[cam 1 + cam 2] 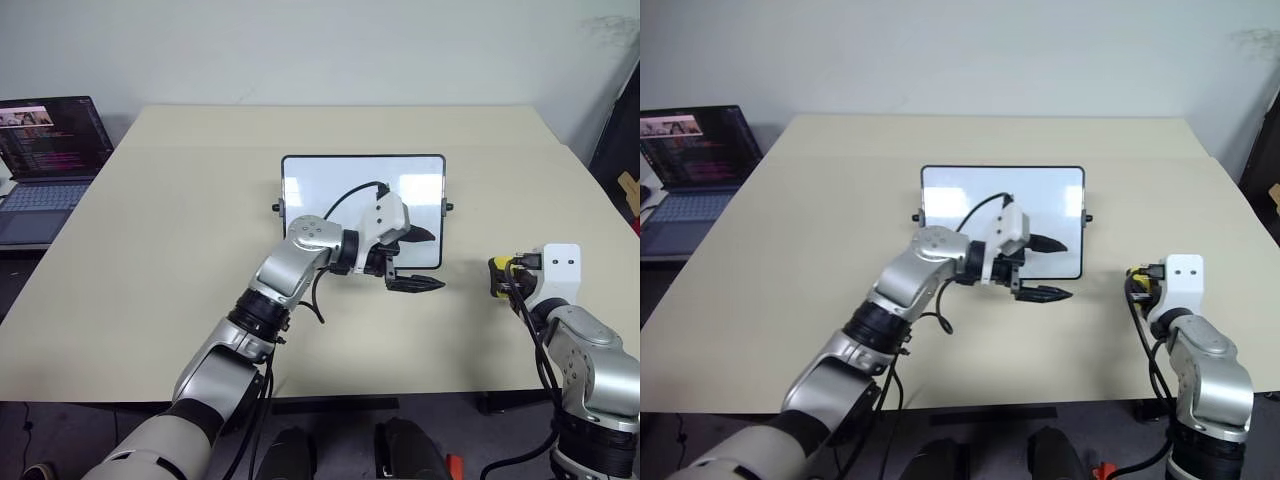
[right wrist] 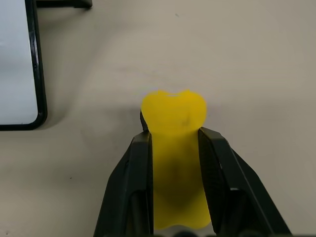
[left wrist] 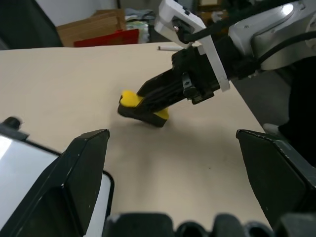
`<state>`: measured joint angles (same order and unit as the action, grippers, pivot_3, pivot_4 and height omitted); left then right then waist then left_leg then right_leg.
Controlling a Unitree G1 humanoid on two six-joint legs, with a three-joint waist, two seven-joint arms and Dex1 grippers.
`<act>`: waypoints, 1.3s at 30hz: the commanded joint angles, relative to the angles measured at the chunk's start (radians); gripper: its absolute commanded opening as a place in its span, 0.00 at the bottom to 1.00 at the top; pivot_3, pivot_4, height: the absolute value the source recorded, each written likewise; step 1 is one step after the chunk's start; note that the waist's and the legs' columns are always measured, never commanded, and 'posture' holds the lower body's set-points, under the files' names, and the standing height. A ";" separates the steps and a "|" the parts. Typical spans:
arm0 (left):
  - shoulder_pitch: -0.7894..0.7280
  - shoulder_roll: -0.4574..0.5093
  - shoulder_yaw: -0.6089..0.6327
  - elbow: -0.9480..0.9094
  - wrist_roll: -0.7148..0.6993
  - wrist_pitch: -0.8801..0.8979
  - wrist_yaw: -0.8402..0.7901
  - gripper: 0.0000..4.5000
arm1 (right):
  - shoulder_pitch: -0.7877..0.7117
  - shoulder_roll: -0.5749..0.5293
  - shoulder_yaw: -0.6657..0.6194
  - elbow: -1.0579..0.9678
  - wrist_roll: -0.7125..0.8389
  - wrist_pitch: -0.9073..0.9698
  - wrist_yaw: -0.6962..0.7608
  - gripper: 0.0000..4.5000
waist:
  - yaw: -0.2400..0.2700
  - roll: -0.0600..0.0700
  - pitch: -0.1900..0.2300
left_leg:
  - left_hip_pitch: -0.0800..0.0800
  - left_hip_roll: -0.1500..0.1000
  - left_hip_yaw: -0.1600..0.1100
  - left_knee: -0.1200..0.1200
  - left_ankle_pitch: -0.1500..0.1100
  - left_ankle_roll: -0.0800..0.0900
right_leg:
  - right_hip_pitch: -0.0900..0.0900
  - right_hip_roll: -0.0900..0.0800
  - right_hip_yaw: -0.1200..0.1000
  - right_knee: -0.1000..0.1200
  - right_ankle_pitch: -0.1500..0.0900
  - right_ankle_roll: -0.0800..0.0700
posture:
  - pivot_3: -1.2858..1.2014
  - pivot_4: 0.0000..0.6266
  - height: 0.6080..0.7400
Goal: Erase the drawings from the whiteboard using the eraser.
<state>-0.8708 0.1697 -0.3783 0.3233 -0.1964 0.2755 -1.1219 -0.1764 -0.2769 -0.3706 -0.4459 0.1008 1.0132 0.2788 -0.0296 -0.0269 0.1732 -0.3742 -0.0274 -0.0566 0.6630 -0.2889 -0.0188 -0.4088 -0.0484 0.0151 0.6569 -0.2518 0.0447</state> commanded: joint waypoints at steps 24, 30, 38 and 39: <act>0.036 0.017 0.035 -0.062 0.073 -0.080 0.043 1.00 | -0.186 -0.087 -0.031 0.112 0.128 -0.128 -0.037 0.99 | -0.002 0.001 0.000 | 0.000 0.000 0.000 0.000 0.000 0.000 | 0.000 0.000 0.001 0.001 0.000 0.000 | 0.52 0.24 1.00; 0.209 0.095 0.231 -0.293 -0.004 0.075 0.220 1.00 | -0.095 -0.007 0.033 -0.156 0.222 -0.163 -0.025 0.99 | -0.003 0.002 0.000 | 0.000 0.002 0.000 0.000 0.000 0.000 | -0.002 0.000 0.002 0.002 0.000 0.000 | 0.52 0.24 1.00; 0.499 0.076 0.504 -0.603 -0.021 0.210 0.601 1.00 | 0.146 0.144 0.283 -0.168 0.100 -0.599 -0.051 0.99 | 0.002 0.002 0.000 | -0.001 0.000 -0.001 0.002 0.000 0.000 | -0.002 -0.005 0.001 0.002 0.000 0.001 | 0.52 0.24 1.00; 0.533 0.058 0.533 -0.626 -0.024 0.226 0.650 1.00 | 0.164 0.164 0.282 -0.143 0.100 -0.641 -0.060 0.99 | 0.004 0.002 0.000 | 0.000 0.000 -0.001 0.002 0.000 0.000 | -0.001 -0.005 0.001 0.002 0.000 0.001 | 0.52 0.24 1.00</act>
<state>-0.3591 0.2481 0.1092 -0.2304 -0.2016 0.4841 -0.5505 -0.0240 -0.1284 -0.0835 -0.5963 0.2086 0.4624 0.2339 -0.0258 -0.0252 0.1728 -0.3738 -0.0275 -0.0578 0.6646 -0.2889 -0.0192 -0.4092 -0.0535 0.0161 0.6590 -0.2519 0.0453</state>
